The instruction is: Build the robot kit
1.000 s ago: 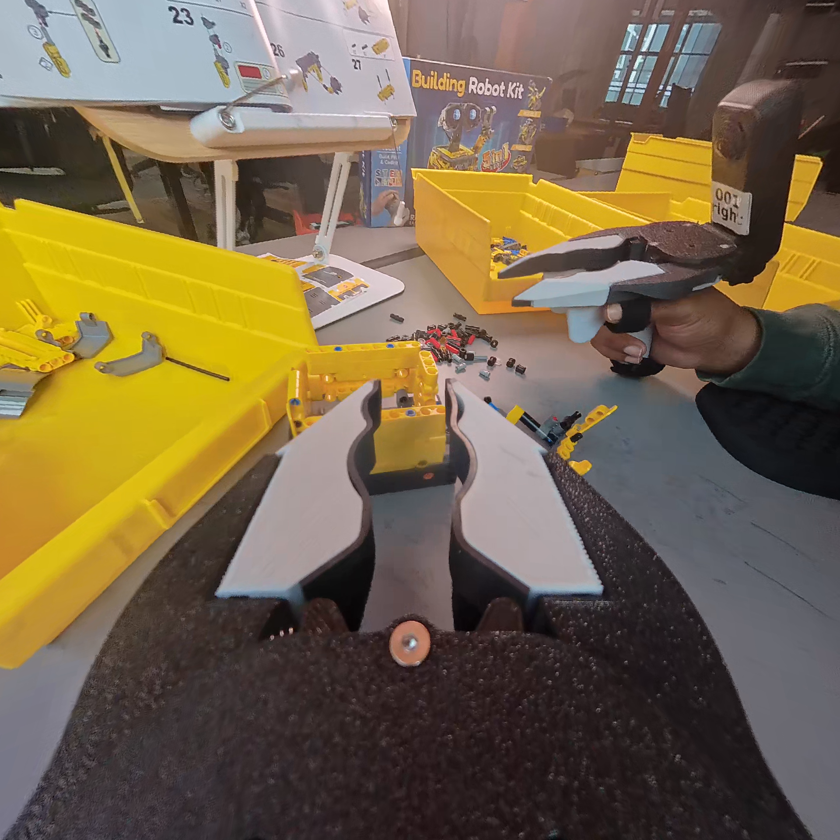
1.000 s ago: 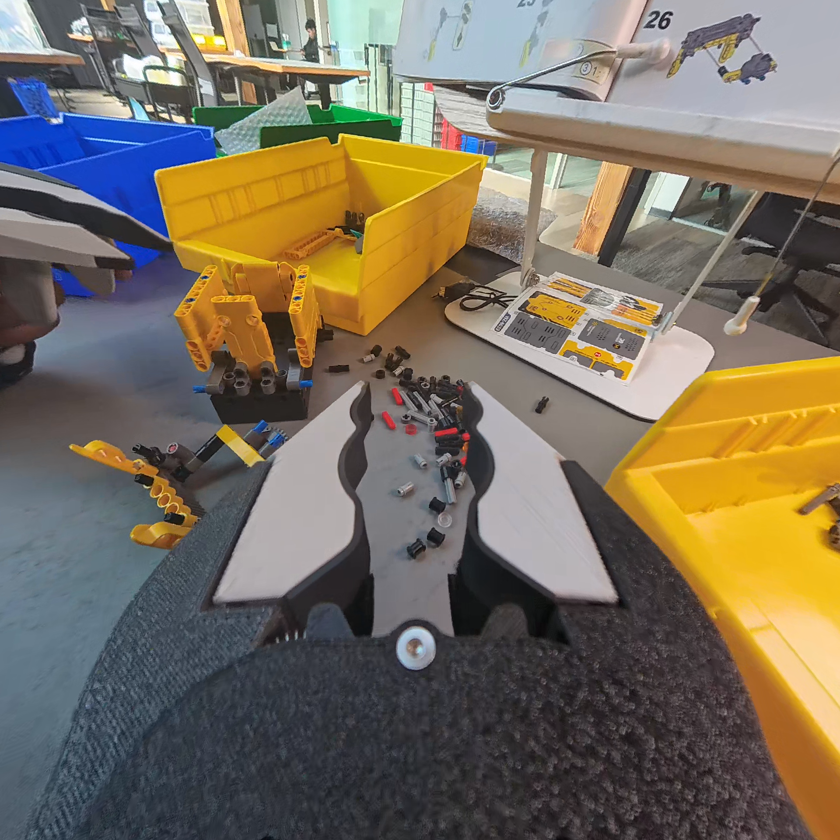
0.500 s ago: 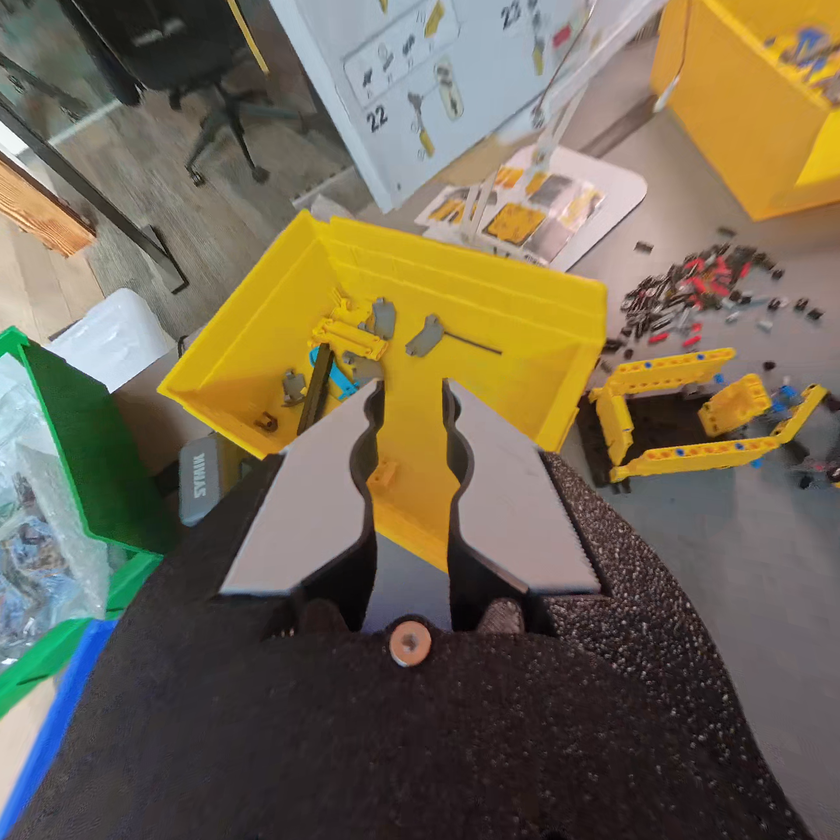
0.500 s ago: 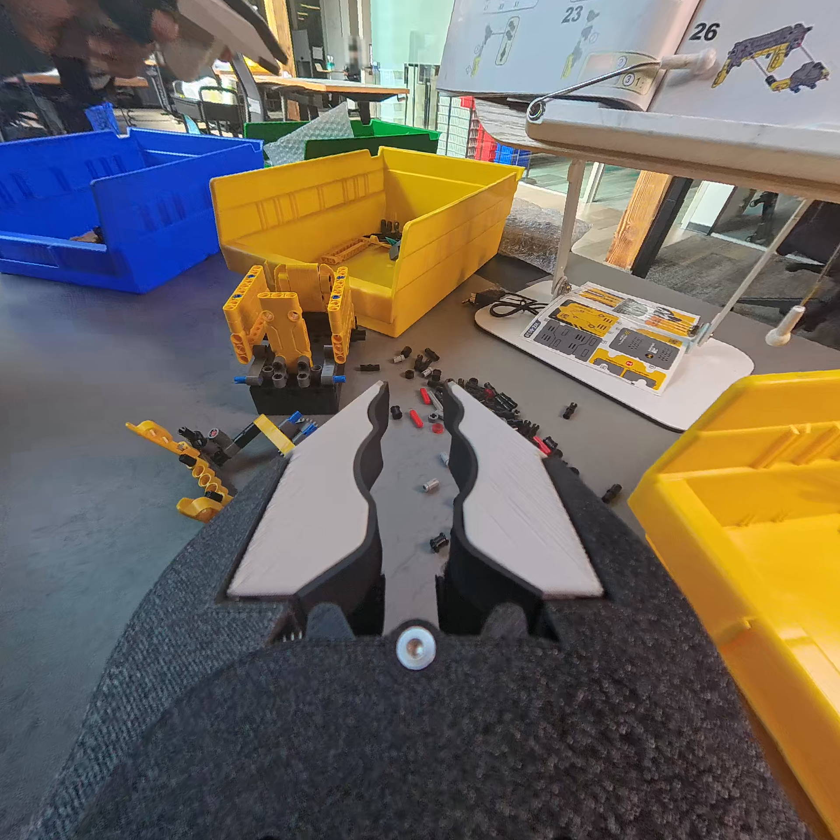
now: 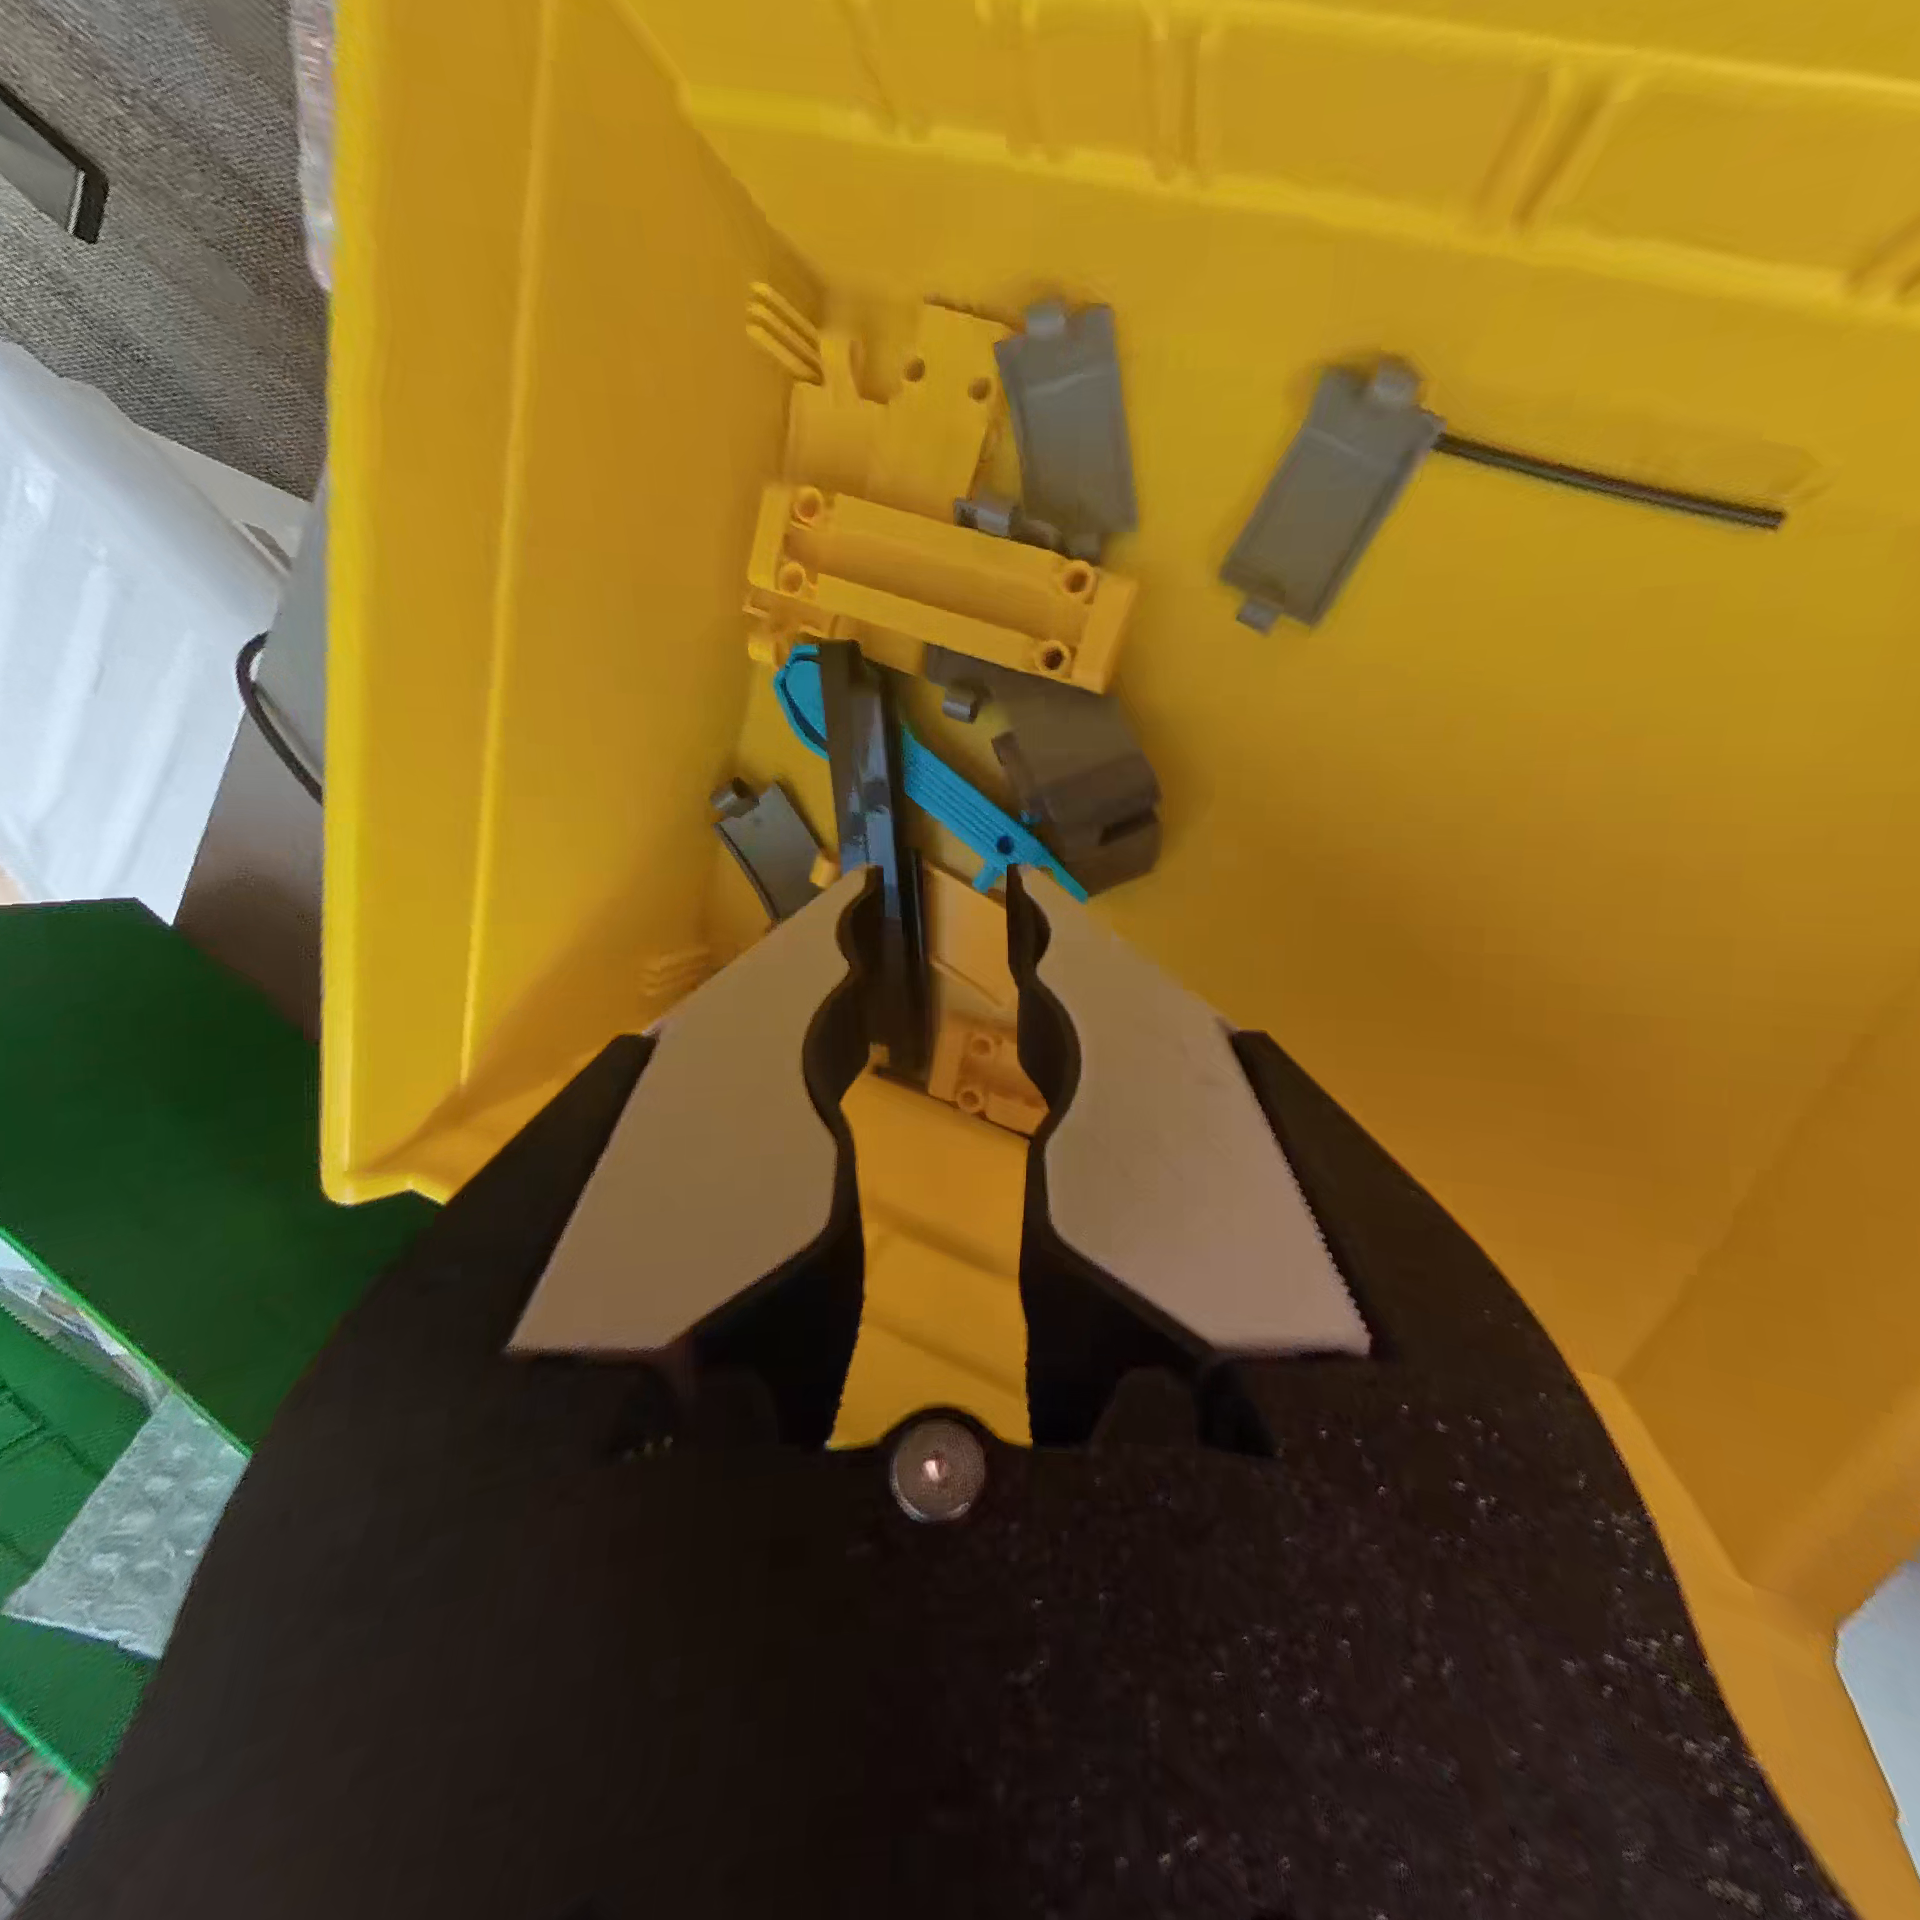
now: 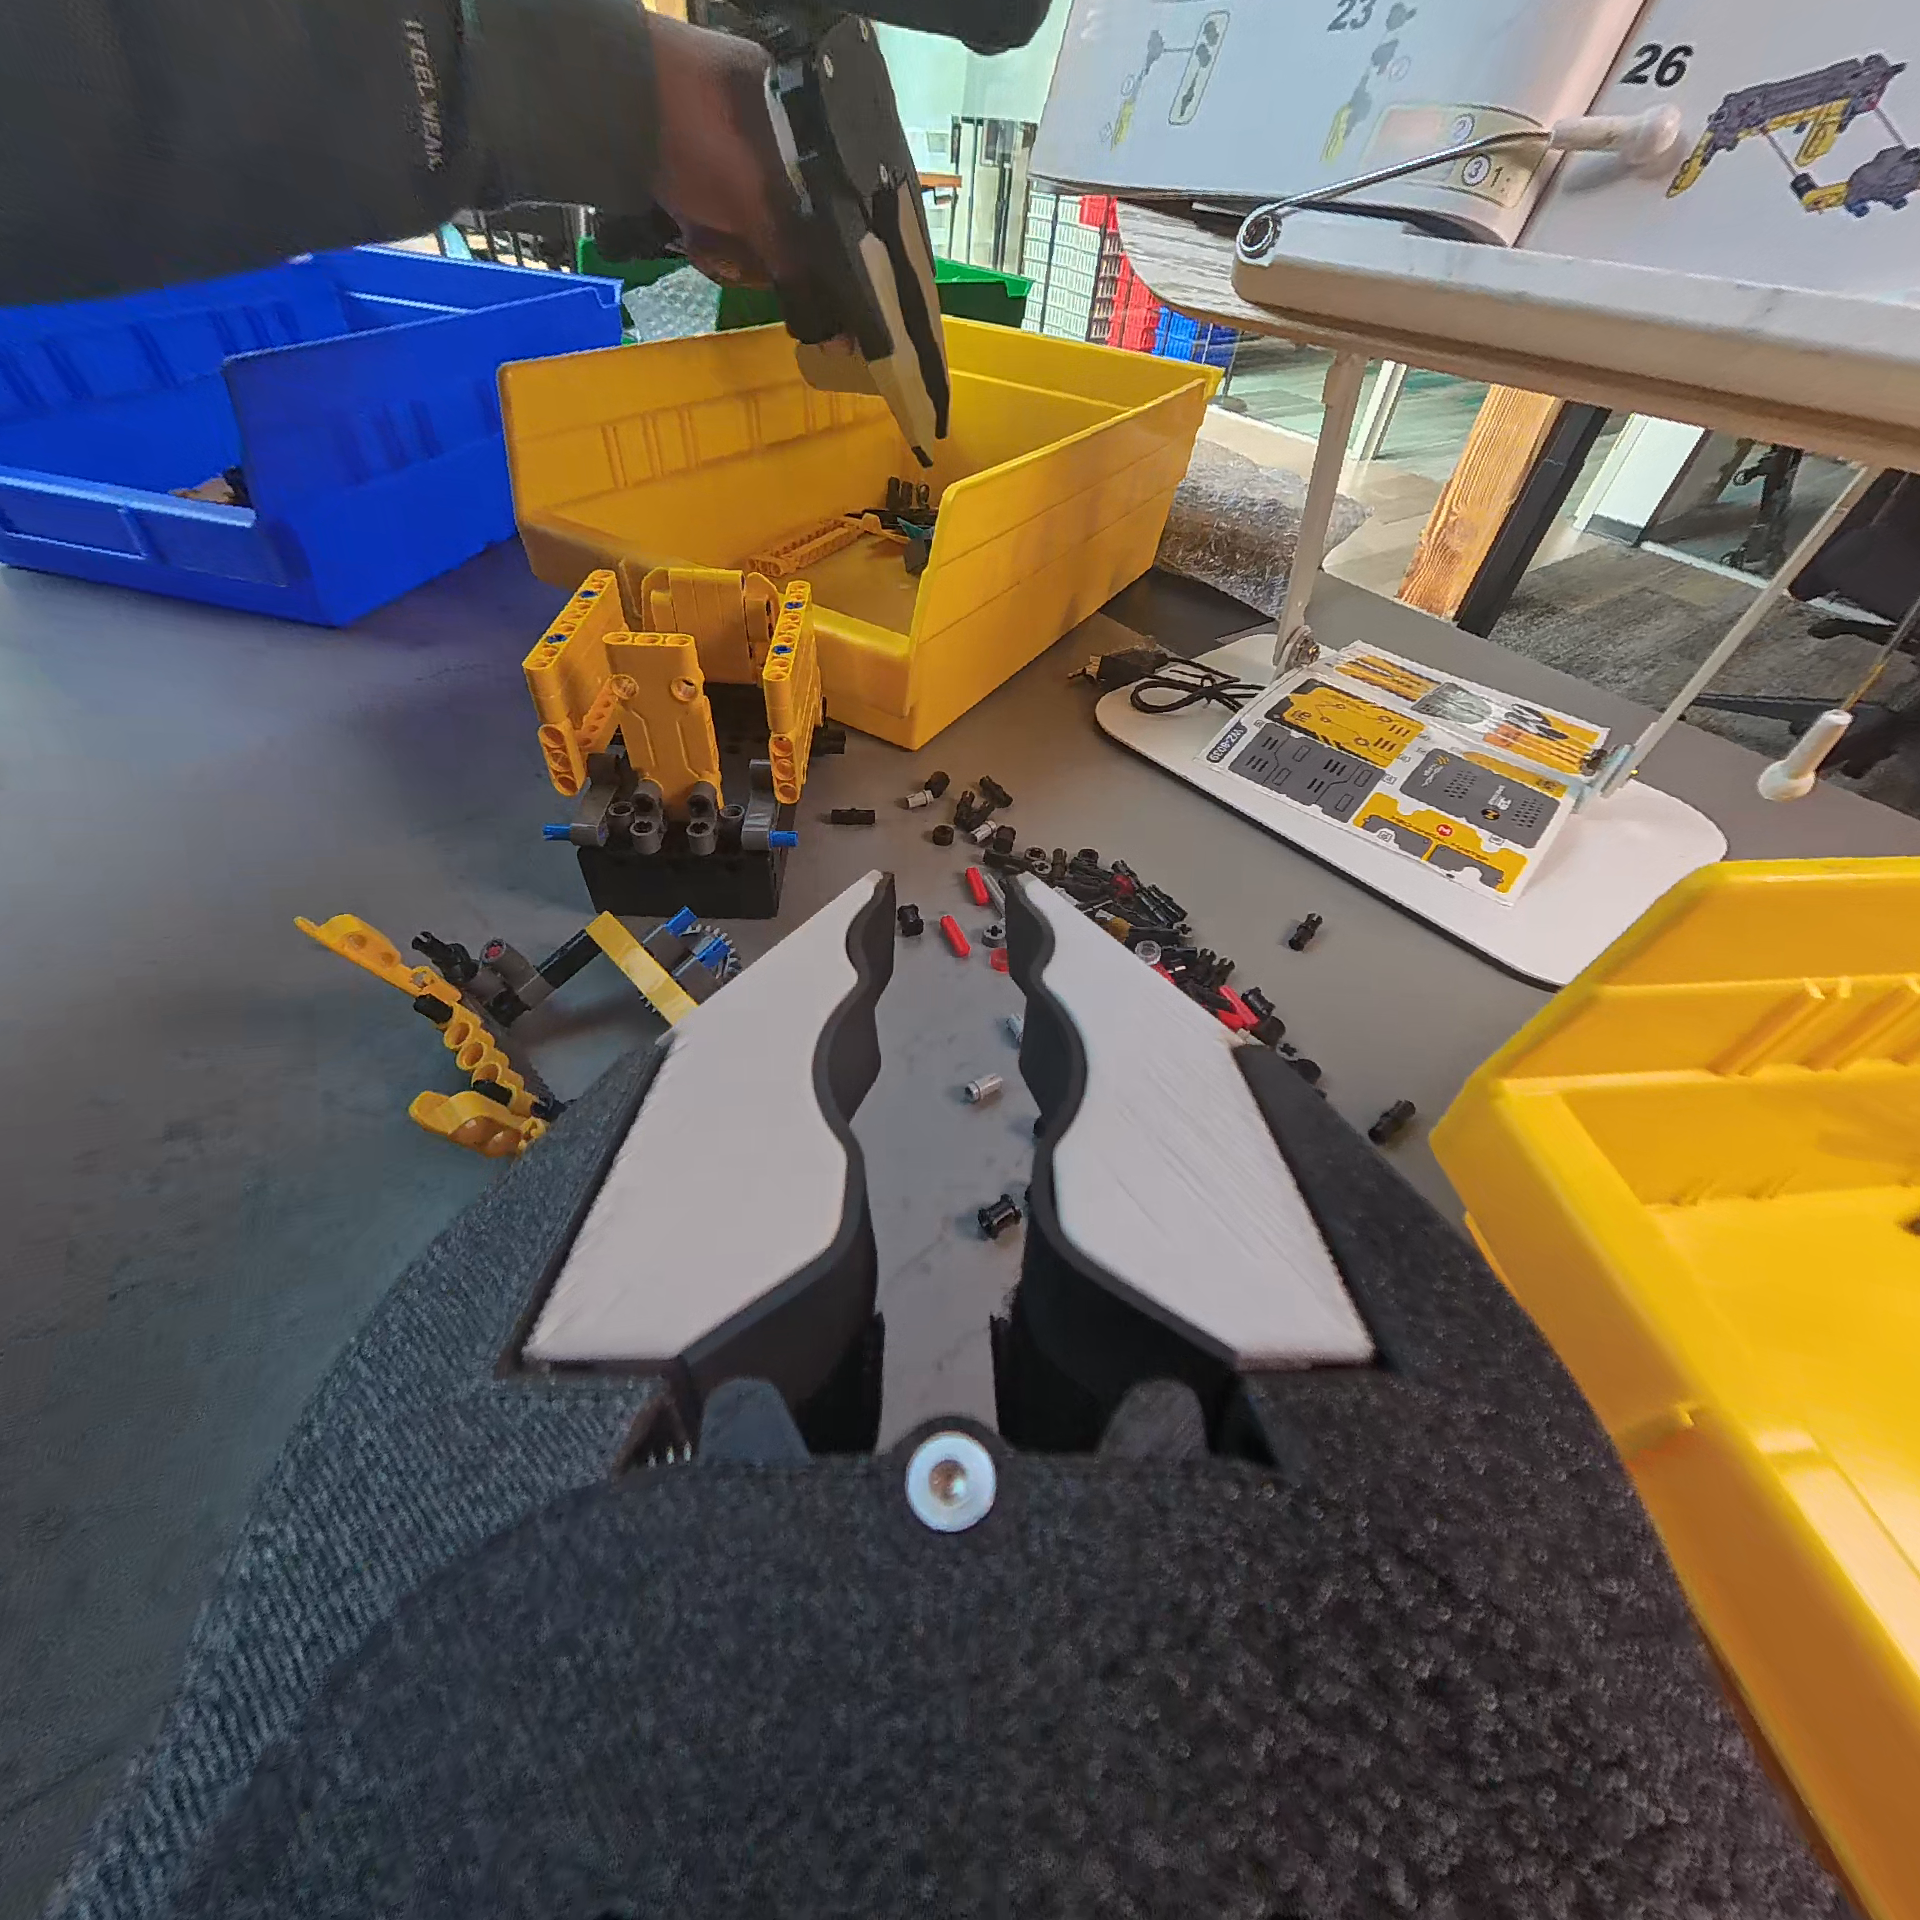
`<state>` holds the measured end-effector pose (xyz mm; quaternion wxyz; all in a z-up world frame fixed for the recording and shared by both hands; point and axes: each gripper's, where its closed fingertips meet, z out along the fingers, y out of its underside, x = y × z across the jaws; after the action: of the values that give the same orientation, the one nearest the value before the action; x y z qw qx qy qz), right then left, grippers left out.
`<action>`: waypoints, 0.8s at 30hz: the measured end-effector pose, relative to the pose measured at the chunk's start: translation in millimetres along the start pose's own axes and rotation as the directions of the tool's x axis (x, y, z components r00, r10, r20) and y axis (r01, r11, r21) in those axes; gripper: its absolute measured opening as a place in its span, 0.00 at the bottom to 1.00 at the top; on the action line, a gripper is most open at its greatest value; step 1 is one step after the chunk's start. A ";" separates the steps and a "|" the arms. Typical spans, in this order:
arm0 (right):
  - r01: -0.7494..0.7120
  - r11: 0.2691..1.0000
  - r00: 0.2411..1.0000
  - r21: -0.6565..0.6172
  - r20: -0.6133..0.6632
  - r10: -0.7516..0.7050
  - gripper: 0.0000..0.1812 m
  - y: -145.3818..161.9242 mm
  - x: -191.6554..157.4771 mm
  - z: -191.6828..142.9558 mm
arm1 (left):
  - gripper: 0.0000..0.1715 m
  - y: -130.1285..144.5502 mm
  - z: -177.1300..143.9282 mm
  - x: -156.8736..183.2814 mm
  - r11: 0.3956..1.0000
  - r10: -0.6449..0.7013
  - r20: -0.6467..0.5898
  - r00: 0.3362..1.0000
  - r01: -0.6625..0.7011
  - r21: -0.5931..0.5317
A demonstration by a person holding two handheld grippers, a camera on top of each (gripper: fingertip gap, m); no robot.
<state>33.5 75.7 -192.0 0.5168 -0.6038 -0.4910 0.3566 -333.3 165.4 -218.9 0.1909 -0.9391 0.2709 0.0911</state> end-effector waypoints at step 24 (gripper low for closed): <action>-0.012 1.000 0.999 0.006 0.052 0.012 0.11 -0.3 -5.3 -1.0 | 0.07 2.0 35.0 20.7 0.955 -0.154 -0.154 0.976 0.107 -0.277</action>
<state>32.9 70.3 -191.9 0.5038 -0.5957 -0.4994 0.3767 -319.4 168.3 -257.1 0.0440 -0.9764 0.2091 0.0315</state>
